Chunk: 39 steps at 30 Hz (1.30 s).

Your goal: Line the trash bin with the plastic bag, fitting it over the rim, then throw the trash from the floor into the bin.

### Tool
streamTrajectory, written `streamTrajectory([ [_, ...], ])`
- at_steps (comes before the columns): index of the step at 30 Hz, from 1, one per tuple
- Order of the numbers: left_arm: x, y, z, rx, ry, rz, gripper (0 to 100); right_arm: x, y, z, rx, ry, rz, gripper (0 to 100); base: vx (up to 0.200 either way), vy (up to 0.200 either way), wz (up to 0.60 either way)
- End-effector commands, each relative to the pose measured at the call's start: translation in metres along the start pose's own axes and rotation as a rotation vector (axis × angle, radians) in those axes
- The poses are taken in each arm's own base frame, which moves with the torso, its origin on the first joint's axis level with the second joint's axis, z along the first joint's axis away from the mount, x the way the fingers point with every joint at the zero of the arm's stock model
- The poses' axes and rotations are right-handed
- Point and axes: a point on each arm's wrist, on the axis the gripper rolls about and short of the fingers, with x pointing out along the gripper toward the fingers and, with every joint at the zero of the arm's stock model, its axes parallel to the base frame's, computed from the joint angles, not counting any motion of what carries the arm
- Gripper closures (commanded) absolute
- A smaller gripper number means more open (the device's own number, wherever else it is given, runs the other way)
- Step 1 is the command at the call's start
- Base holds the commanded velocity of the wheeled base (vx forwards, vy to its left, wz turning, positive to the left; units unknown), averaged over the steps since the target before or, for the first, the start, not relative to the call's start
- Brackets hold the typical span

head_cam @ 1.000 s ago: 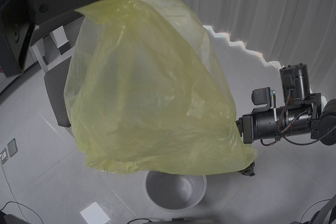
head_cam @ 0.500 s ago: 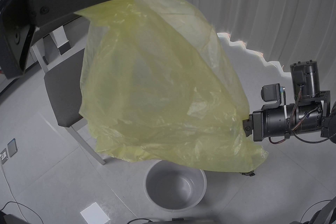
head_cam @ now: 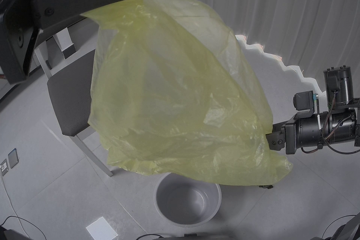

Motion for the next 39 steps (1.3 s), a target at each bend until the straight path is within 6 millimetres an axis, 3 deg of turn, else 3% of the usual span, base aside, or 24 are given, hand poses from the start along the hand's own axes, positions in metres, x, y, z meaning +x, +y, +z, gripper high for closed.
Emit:
streamTrajectory([
  [1,0.002,0.001,-0.001,-0.001,0.003,-0.002,100,-0.003,0.001,0.0,-0.002,-0.009,-0.003,0,0.0,0.0,0.0],
  [9,0.003,0.001,-0.001,-0.002,0.004,-0.003,100,-0.005,0.006,0.0,-0.017,-0.014,0.013,0,0.0,0.0,0.0],
  [10,0.003,0.001,-0.001,-0.002,0.004,-0.003,100,-0.005,0.008,-0.001,-0.019,-0.008,0.019,100,0.0,0.0,0.0],
  [22,0.007,0.001,-0.003,-0.022,0.016,-0.006,100,-0.002,0.011,-0.002,-0.019,0.001,0.031,100,0.0,0.0,0.0],
  [25,0.017,0.003,-0.01,-0.118,0.081,0.059,100,-0.008,0.008,0.0,-0.012,-0.02,0.015,100,0.0,0.0,0.0],
  [29,0.03,0.0,-0.023,-0.242,0.205,0.273,100,-0.016,0.004,0.002,-0.002,-0.049,-0.032,100,0.0,0.0,0.0],
  [33,0.047,-0.024,-0.039,-0.465,0.219,0.53,100,-0.019,0.003,-0.005,0.009,-0.047,-0.088,100,0.0,0.0,0.0],
  [34,0.047,-0.024,-0.039,-0.465,0.219,0.53,100,-0.019,0.003,-0.005,0.009,-0.047,-0.088,100,0.0,0.0,0.0],
  [36,0.043,-0.04,-0.066,-0.568,0.245,0.586,100,-0.017,0.004,-0.011,0.013,-0.022,-0.089,100,0.0,0.0,0.0],
  [39,0.029,-0.051,-0.086,-0.591,0.275,0.596,100,-0.015,0.005,-0.016,0.014,0.01,-0.101,100,0.0,0.0,0.0],
])
